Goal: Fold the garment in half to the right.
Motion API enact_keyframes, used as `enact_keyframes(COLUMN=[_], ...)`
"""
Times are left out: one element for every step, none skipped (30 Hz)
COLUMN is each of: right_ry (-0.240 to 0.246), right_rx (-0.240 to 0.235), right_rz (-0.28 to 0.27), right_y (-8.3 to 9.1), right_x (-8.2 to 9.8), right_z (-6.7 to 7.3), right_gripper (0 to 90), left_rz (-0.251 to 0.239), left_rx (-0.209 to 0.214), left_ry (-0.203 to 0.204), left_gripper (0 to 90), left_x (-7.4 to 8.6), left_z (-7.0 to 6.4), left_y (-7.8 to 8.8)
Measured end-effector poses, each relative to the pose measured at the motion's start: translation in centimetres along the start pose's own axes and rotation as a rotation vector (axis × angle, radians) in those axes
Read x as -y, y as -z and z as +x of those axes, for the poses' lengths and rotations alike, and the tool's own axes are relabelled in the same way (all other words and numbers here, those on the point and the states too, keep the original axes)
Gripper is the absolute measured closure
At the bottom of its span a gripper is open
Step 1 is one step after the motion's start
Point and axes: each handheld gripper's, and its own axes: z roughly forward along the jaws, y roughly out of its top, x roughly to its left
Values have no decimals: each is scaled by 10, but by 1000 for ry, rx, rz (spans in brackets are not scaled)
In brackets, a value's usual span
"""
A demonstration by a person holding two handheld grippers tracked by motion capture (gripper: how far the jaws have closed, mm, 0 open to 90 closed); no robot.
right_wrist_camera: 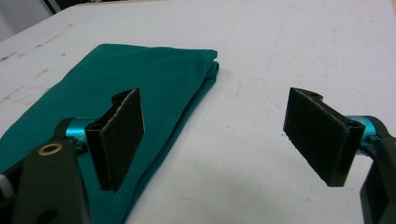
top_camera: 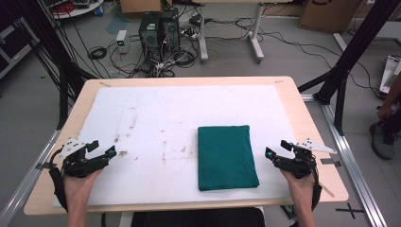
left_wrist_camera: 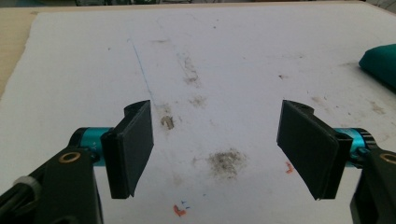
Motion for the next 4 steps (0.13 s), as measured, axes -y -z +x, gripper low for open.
enact_keyframes(right_ry=[2, 3, 3, 3], right_rx=[1, 2, 2, 3], right_rz=[-2, -3, -2, -2], right_y=[0, 0, 0, 0], right_x=[0, 0, -1, -1], right_z=[0, 0, 0, 0], right_gripper=[209, 208, 208, 209], left_rz=[-2, -2, -7, -7], left_rx=[0, 1, 1, 0], left_ry=[-1, -4, 0, 0], left_gripper=[271, 271, 271, 271], left_x=[0, -1, -1, -1], left_z=[0, 0, 0, 0], left_y=[0, 1, 1, 2])
